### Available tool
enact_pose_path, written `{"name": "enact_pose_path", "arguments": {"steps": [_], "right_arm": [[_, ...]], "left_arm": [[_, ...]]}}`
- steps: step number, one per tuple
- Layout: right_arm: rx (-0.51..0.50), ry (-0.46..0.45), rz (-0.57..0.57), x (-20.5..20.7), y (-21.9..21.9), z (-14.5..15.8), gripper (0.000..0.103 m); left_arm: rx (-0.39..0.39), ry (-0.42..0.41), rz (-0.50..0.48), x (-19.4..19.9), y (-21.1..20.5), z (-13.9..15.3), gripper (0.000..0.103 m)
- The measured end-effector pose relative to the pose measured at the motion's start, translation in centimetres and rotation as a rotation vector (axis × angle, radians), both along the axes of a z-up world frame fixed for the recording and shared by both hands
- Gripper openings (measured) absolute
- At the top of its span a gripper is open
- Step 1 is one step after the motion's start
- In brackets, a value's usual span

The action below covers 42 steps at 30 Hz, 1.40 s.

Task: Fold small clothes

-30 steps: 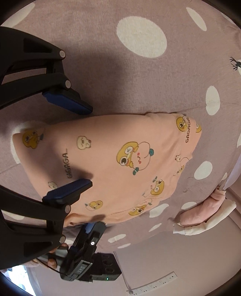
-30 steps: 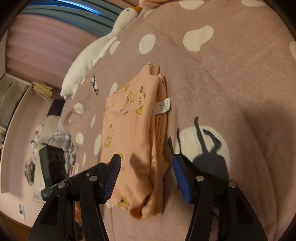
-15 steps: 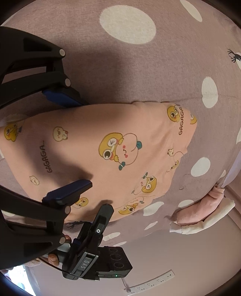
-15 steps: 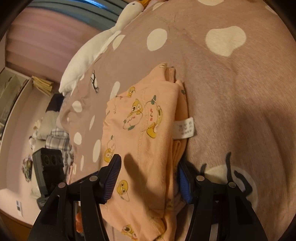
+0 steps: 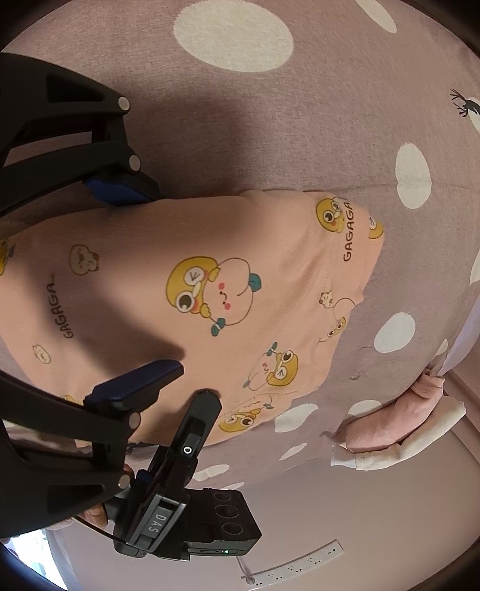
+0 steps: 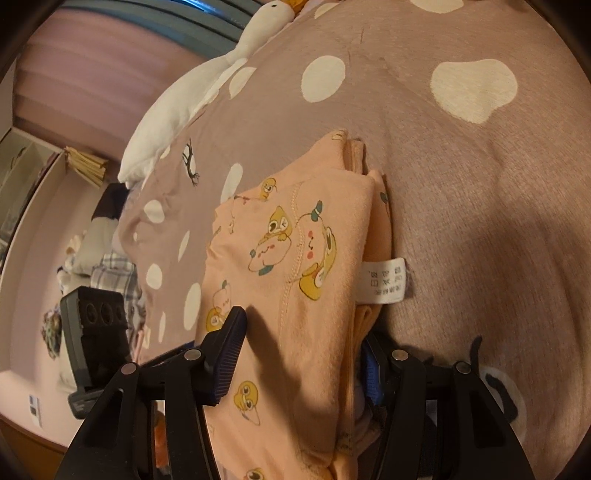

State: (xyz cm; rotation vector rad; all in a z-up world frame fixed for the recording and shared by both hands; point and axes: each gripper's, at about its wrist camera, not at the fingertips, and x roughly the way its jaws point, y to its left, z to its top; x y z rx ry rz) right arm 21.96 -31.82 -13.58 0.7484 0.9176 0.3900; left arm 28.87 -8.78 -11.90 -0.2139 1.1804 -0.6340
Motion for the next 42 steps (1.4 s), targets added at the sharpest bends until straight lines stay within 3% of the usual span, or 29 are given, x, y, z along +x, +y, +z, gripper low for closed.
{"name": "enact_pose_path", "arguments": {"steps": [7,16,21,32,37,42], "right_arm": [[-0.024,-0.011,0.006,0.5,0.4,0.2,0.058],[-0.069,-0.026,0.003,0.6,0.9,0.4,0.056],[-0.096,-0.029,-0.007,0.6,1.2,0.5,0.053],[-0.234,-0.063,-0.009,0.4,2.8,1.5,0.031],[-0.302,-0.094,-0.009,0.0,3.6,2.2,0.028],[-0.327,-0.124,-0.016,-0.6,4.1,3.0,0.027]], "left_arm": [[-0.003,-0.002,0.005,0.3,-0.1,0.1,0.074],[0.022,-0.02,0.015,0.2,0.0,0.3,0.061],[0.045,-0.031,0.018,0.1,-0.1,0.3,0.059],[0.116,-0.091,0.01,-0.4,-0.8,0.5,0.044],[0.125,-0.11,0.024,-0.6,-0.6,0.7,0.031],[0.137,-0.136,0.022,-0.9,-0.8,1.1,0.028]]}}
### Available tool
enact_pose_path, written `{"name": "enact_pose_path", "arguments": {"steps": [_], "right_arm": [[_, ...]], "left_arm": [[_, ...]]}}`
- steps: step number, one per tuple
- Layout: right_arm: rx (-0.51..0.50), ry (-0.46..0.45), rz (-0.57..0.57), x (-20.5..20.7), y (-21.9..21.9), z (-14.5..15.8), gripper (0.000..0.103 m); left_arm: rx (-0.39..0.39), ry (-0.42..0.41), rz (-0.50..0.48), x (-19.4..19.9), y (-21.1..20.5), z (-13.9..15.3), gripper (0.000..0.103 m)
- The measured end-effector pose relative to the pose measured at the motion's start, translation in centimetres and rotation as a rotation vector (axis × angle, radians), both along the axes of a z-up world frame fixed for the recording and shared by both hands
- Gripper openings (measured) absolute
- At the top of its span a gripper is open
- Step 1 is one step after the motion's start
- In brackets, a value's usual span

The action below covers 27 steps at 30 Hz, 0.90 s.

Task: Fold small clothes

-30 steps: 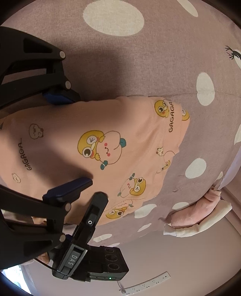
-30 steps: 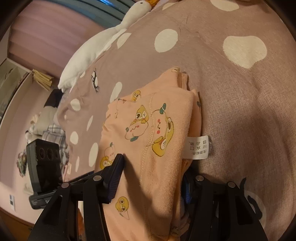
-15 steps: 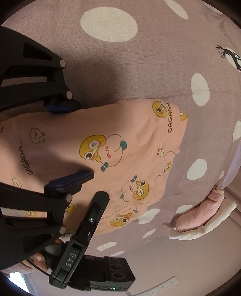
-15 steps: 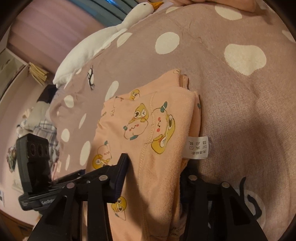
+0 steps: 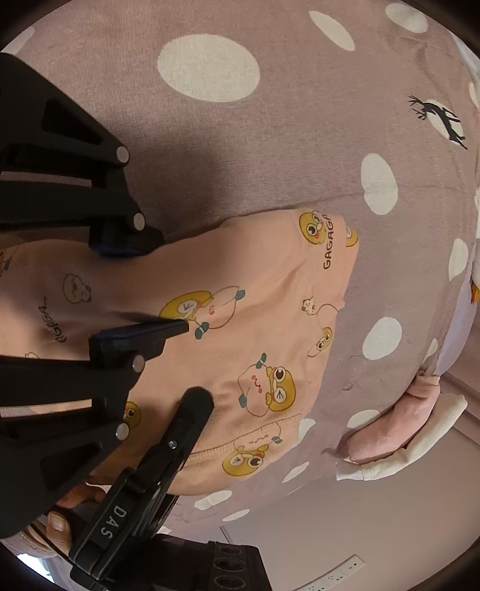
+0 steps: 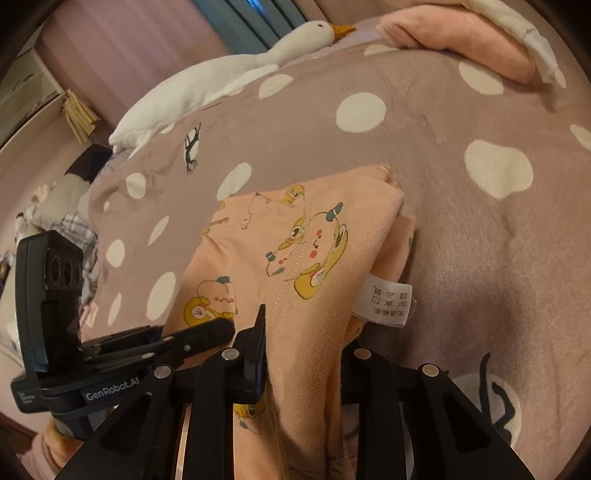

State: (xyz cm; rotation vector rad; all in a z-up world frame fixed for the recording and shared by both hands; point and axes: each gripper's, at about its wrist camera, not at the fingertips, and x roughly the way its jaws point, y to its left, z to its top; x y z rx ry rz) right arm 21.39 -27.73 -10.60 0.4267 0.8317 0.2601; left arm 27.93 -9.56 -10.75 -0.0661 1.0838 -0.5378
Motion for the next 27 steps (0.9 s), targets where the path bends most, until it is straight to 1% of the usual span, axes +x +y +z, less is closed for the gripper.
{"name": "enact_pose_path", "arguments": {"steps": [10,15,27], "right_arm": [[-0.03,-0.058,0.014,-1.4,1.1,1.9,0.026],[-0.023,-0.074,0.013,-2.3,1.2,2.6,0.026],[-0.016,-0.104,0.018,-5.3,1.5,3.8,0.026]], "left_arm": [[-0.024,-0.026,-0.001,-0.9,0.3,1.4,0.027],[-0.036,-0.035,-0.007,-1.7,0.4,2.2,0.027],[-0.039,-0.057,-0.025,-4.8,1.0,3.5,0.027]]}}
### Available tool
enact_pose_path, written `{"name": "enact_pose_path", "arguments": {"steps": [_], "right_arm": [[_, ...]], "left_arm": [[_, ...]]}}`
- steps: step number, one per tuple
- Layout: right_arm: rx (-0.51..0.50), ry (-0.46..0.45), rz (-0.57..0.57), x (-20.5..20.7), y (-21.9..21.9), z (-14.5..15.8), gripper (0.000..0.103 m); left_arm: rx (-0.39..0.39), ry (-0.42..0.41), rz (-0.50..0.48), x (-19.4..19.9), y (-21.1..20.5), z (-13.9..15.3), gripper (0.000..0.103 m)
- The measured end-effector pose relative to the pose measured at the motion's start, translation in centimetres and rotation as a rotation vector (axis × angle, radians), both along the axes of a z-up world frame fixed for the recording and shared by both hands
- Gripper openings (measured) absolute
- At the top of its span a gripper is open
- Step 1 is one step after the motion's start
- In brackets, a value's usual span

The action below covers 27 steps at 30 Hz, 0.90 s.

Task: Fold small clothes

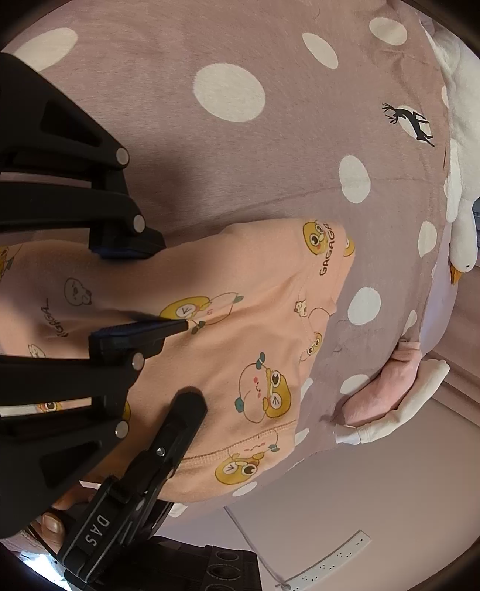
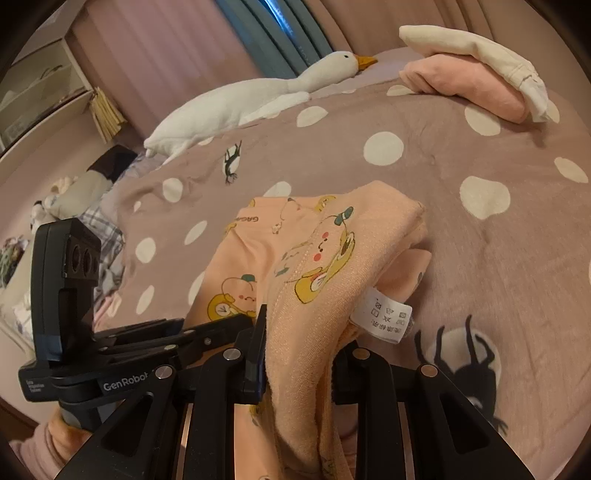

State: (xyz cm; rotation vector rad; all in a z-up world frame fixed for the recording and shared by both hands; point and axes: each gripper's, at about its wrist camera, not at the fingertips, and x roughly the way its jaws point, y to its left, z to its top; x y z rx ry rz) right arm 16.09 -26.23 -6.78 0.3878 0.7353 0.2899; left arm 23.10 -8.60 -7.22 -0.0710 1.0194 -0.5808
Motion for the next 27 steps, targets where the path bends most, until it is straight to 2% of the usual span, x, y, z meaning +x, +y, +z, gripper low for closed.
{"name": "enact_pose_path", "arguments": {"steps": [27], "right_arm": [[0.035,-0.026,0.047,-7.6,2.5,1.1,0.026]], "left_arm": [[0.011,-0.025,0.021,-9.0,2.9,2.2,0.027]]}}
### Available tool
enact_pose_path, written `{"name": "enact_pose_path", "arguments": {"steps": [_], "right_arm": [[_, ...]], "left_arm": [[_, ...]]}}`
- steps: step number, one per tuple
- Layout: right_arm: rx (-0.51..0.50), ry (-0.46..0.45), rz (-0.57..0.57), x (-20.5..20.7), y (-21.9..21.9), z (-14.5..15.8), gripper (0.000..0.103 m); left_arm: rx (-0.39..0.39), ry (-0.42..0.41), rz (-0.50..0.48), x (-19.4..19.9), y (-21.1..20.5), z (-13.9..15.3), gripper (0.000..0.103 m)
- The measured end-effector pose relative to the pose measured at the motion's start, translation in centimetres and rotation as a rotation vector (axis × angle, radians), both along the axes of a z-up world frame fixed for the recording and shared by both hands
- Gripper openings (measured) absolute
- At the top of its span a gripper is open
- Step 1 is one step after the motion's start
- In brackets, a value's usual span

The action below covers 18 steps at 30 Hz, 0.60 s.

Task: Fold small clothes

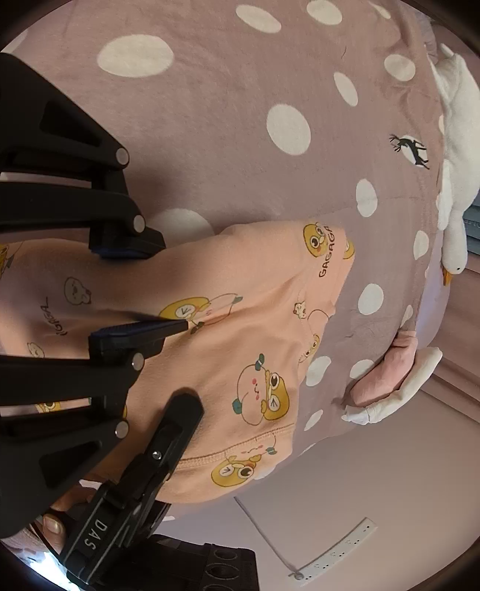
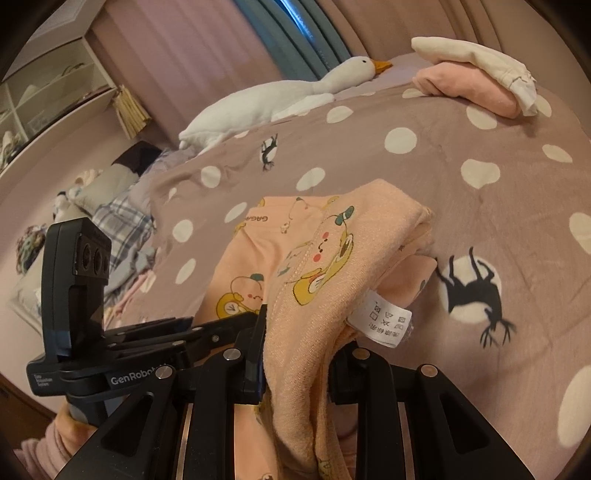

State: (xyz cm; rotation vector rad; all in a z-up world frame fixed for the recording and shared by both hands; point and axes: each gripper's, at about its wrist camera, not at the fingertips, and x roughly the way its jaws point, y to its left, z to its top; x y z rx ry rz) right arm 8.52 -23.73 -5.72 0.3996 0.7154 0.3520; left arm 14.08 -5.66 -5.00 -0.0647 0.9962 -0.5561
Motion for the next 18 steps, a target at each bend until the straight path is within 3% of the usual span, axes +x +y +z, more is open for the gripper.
{"name": "enact_pose_path", "arguments": {"steps": [18], "right_arm": [[-0.013,-0.043,0.068,-3.7,3.6,1.1,0.026]], "left_arm": [[0.034,-0.096,0.056,-5.4,3.6,1.6,0.027]]}}
